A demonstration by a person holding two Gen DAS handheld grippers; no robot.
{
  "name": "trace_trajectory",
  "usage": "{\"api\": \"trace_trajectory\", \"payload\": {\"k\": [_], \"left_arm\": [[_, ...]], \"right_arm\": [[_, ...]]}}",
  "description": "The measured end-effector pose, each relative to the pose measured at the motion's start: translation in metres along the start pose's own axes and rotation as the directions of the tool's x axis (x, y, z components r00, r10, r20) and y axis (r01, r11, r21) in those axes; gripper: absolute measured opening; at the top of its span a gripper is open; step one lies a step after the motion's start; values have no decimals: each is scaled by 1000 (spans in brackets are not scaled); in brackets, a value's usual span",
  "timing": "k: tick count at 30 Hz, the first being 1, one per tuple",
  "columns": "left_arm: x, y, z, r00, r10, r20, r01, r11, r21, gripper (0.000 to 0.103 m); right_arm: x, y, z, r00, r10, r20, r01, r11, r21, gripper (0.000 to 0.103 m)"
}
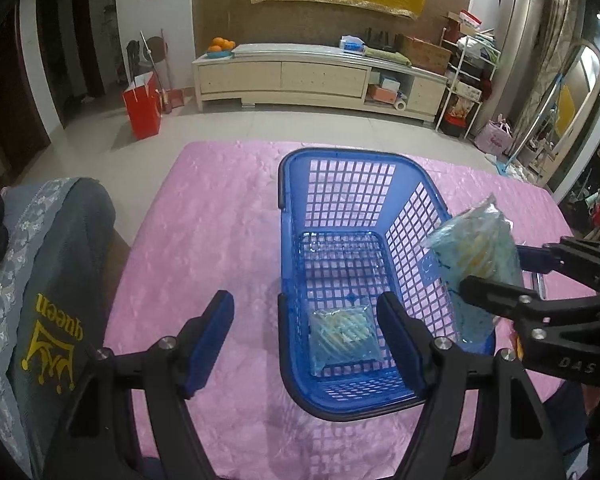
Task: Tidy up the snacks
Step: 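Open the right gripper to drop the wafer bag into the basket, then grasp the green-labelled cracker pack with the left gripper while the right grasps the purple gum box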
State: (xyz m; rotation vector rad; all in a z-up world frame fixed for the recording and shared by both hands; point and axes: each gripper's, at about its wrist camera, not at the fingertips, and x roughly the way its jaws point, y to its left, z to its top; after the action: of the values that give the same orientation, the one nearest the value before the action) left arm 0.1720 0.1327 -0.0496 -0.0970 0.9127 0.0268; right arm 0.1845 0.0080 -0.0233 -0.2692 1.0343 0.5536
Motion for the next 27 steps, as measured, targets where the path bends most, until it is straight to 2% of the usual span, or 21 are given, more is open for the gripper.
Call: {"api": "trace_trajectory", "payload": {"k": [6, 10, 12, 15, 17, 20, 27], "left_arm": [[9, 2, -4, 1000, -9, -14, 9, 1000, 12, 72], [12, 4, -8, 1000, -9, -28, 9, 1000, 12, 72], [12, 4, -10, 999, -11, -33, 12, 1000, 12, 72], [10, 2, -11, 999, 1, -32, 0, 1000, 20, 74], [7, -1, -12, 1000, 9, -28, -8, 1000, 28, 79], [2, -7, -13, 1000, -7, -17, 7, 999, 41, 79], [-17, -36, -8, 999, -47, 20, 45, 996, 82, 79]], "right_arm": [[19, 7, -3, 997, -42, -65, 40, 999, -23, 58], [23, 8, -5, 996, -32, -79, 31, 999, -20, 61], [21, 10, -6, 996, -39, -75, 37, 999, -27, 64], [15, 9, -6, 996, -69, -57, 68, 997, -33, 77], [7, 6, -7, 995, -91, -37, 90, 995, -31, 79], [-5, -5, -10, 995, -96, -21, 96, 995, -11, 83], [-46, -33, -24, 992, -117, 39, 115, 992, 54, 84]]}}
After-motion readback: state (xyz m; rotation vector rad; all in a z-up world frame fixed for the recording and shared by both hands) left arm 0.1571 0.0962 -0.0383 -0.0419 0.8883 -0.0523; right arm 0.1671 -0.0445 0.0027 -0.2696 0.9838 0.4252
